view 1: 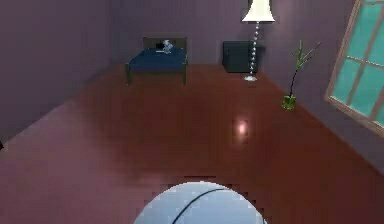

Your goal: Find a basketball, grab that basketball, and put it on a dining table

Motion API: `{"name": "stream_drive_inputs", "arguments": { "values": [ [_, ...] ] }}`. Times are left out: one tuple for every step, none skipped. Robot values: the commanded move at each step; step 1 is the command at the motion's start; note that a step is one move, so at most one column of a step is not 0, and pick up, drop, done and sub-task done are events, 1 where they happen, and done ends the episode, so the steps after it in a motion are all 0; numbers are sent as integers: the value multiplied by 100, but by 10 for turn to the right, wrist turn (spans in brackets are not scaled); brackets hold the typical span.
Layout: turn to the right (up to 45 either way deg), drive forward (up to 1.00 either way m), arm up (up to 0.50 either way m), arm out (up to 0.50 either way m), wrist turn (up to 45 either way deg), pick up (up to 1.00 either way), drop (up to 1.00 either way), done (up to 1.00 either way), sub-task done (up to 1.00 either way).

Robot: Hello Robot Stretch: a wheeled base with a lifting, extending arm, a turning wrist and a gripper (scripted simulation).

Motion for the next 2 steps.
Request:
{"name": "stream_drive_inputs", "arguments": {
  "values": [
    [450, 0, 0, 0, 0, 0, 0, 0, 0],
    [420, 0, 0, 0, 0, 0, 0, 0, 0]
  ]
}}
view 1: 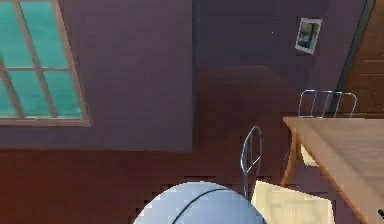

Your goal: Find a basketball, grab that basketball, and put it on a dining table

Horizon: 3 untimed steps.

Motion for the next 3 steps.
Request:
{"name": "stream_drive_inputs", "arguments": {
  "values": [
    [0, 35, 0, 0, 0, 0, 0, 0, 0],
    [450, 0, 0, 0, 0, 0, 0, 0, 0],
    [450, 0, 0, 0, 0, 0, 0, 0, 0]
  ]
}}
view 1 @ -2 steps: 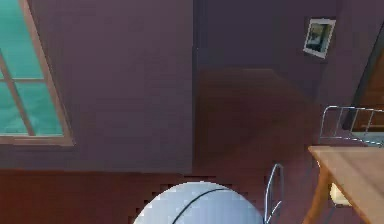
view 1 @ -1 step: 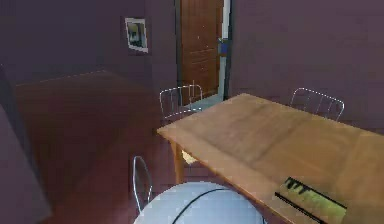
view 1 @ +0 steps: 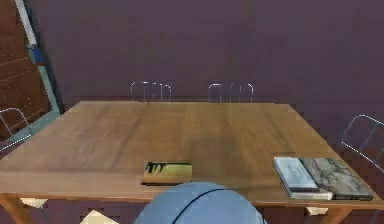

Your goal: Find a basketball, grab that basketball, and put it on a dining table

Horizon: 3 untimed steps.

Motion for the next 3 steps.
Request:
{"name": "stream_drive_inputs", "arguments": {
  "values": [
    [450, 0, 0, 0, 0, 0, 0, 0, 0],
    [330, 0, 0, 0, 0, 0, 0, 0, 0],
    [-450, 0, 0, 0, 0, 0, 0, 0, 0]
  ]
}}
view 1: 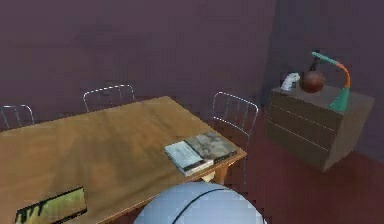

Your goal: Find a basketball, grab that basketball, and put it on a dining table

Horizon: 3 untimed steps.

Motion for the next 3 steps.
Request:
{"name": "stream_drive_inputs", "arguments": {
  "values": [
    [-450, 0, 0, 0, 0, 0, 0, 0, 0],
    [-450, 0, 0, 0, 0, 0, 0, 0, 0],
    [-180, 0, 0, 0, 0, 0, 0, 0, 0]
  ]
}}
